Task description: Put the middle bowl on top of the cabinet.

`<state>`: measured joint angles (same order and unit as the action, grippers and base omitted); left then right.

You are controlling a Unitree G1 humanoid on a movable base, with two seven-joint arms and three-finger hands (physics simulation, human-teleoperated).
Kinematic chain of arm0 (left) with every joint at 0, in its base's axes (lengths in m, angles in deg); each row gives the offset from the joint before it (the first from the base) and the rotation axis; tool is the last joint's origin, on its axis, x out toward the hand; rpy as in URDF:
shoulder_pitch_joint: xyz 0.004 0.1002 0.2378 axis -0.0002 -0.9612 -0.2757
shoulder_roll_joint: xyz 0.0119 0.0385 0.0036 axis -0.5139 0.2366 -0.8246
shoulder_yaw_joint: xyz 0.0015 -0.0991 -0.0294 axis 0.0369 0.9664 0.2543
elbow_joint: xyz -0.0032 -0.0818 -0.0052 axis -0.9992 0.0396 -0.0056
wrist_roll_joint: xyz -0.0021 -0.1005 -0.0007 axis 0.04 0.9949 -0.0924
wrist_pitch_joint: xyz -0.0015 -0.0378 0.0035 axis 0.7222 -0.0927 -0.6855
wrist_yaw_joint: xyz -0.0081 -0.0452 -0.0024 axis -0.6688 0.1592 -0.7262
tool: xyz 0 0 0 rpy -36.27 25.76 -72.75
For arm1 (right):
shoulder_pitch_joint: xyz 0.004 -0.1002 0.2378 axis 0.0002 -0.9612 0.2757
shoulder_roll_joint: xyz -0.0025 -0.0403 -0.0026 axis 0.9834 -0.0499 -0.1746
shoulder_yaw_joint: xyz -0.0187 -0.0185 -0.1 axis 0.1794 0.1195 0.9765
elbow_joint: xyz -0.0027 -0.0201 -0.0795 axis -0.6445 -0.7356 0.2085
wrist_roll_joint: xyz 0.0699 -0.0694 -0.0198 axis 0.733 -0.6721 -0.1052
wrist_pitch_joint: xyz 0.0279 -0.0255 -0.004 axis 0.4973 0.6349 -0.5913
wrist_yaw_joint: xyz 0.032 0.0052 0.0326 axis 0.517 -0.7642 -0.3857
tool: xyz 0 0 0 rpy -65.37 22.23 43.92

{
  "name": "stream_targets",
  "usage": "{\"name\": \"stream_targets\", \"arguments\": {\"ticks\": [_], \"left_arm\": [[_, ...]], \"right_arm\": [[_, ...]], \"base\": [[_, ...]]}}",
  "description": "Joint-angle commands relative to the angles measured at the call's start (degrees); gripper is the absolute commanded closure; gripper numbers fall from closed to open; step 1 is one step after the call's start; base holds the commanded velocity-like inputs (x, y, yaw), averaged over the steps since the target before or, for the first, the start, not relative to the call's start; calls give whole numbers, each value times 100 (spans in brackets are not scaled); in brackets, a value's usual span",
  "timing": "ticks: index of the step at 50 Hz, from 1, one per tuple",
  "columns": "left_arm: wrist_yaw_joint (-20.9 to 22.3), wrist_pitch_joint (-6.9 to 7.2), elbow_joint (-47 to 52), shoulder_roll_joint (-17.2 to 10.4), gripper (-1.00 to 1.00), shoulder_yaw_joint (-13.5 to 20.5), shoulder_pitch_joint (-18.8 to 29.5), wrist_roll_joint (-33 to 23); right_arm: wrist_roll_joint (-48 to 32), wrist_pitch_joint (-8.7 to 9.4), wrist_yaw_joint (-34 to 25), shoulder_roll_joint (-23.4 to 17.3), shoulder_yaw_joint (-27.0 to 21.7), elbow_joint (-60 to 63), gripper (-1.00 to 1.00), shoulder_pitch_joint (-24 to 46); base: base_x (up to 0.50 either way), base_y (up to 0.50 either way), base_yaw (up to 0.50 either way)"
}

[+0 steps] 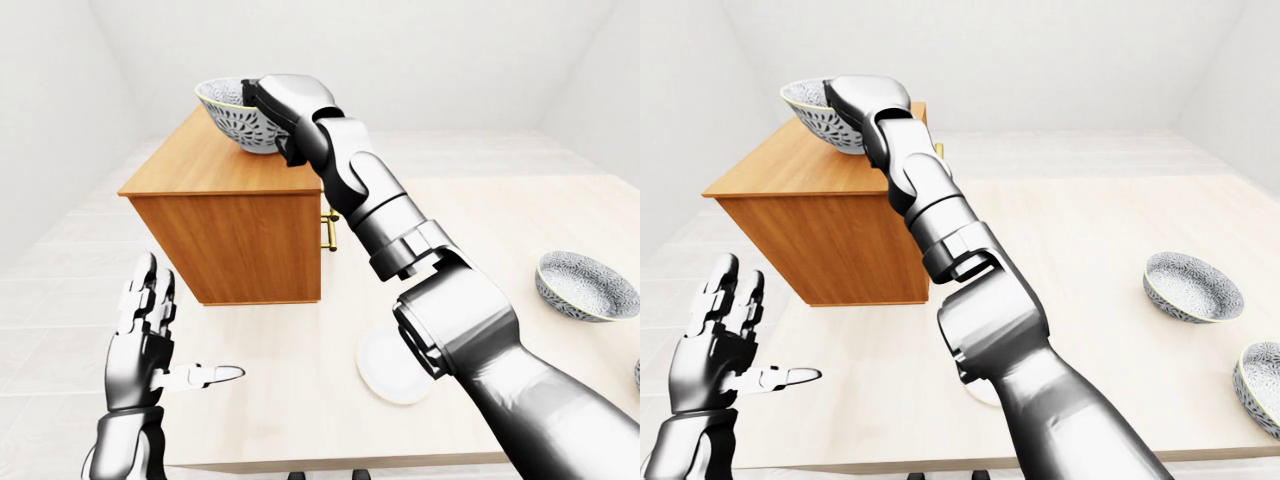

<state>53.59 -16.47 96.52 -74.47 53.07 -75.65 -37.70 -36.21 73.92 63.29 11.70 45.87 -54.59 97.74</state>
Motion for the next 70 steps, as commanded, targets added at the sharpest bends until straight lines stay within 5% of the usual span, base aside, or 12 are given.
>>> {"name": "stream_targets", "arguments": {"ticks": [1, 29, 51, 70], "left_arm": [[6, 1, 69, -7, -100, 72, 32, 40], [63, 0, -46, 43, -100, 97, 67, -18], [-8, 0, -171, -23, -100, 60, 115, 6], [-20, 0, -169, -22, -100, 8, 75, -24]], "right_arm": [[-351, 0, 99, -2, -38, -7, 86, 3], [-405, 0, 21, 12, -39, 91, 43, 2], [-420, 0, 116, -51, -68, -30, -25, 48], [-381, 0, 192, -78, -93, -68, -36, 75]], "base": [[0, 0, 0], [0, 0, 0], [0, 0, 0], [0, 0, 0]]}}
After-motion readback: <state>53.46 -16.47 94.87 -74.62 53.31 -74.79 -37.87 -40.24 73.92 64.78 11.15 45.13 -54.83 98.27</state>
